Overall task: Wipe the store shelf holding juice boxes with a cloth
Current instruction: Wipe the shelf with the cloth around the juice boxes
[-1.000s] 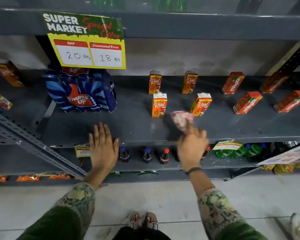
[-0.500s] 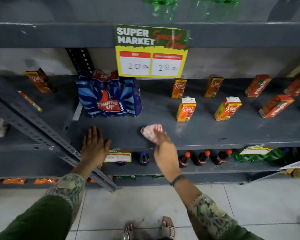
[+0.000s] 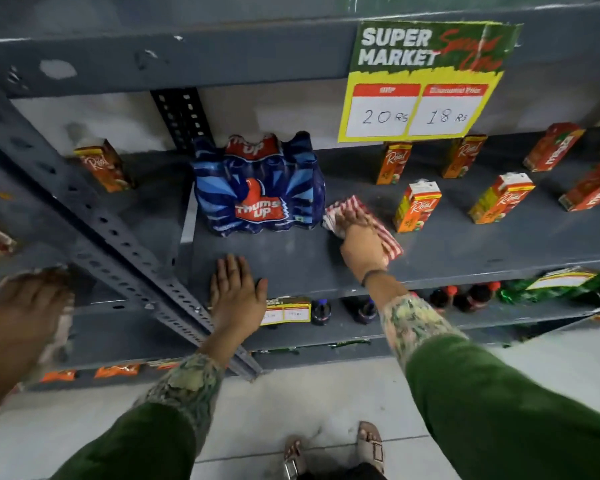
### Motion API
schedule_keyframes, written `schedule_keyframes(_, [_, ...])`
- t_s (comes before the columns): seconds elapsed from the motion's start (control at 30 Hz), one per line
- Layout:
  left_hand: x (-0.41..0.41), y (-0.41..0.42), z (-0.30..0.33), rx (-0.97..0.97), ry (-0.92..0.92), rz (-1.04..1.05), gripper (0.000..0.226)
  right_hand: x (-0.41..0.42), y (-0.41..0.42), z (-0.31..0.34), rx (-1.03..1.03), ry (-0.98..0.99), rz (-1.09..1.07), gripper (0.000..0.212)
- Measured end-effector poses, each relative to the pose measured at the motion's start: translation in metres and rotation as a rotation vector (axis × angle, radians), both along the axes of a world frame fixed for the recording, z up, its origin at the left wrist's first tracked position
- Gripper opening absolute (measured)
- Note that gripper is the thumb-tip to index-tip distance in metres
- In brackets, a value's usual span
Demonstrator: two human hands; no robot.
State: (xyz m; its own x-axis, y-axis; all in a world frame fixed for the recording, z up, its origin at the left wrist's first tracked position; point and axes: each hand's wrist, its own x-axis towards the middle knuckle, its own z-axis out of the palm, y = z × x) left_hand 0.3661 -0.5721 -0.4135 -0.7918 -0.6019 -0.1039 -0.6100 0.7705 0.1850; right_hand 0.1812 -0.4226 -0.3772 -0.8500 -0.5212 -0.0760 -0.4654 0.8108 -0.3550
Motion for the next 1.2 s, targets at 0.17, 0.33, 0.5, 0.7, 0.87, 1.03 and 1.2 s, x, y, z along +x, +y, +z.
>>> schedule_keyframes(0.17, [0.002,0.001,0.001,0.006,-0.006,-0.013,0.066,0.086,0.008,-0.008,-0.016,0.034,-0.014,0.07])
schedule_keyframes(0.33, [0.002,-0.002,0.01,0.084,-0.035,-0.038,0.065,0.092,0.007,0.004,-0.251,-0.119,-0.074,0.063])
schedule_keyframes(0.5, [0.029,-0.008,0.01,0.047,0.032,-0.086,0.064,0.064,0.058,0.003,-0.161,0.081,-0.432,0.073])
schedule_keyframes(0.7, [0.029,-0.01,0.006,0.089,0.096,-0.098,0.059,0.092,0.02,-0.004,-0.097,0.012,0.235,0.074])
schedule_keyframes(0.87, [0.031,-0.01,0.002,0.025,0.078,-0.098,0.069,0.09,-0.003,0.001,-0.179,0.132,0.019,0.074])
schedule_keyframes(1.03, [0.029,-0.009,0.004,0.171,0.225,-0.044,0.068,0.099,-0.026,-0.003,-0.026,0.088,0.197,0.072])
schedule_keyframes(1.2, [0.034,-0.012,0.006,0.342,0.375,-0.003,0.065,0.118,-0.015,0.01,-0.098,-0.067,0.652,0.061])
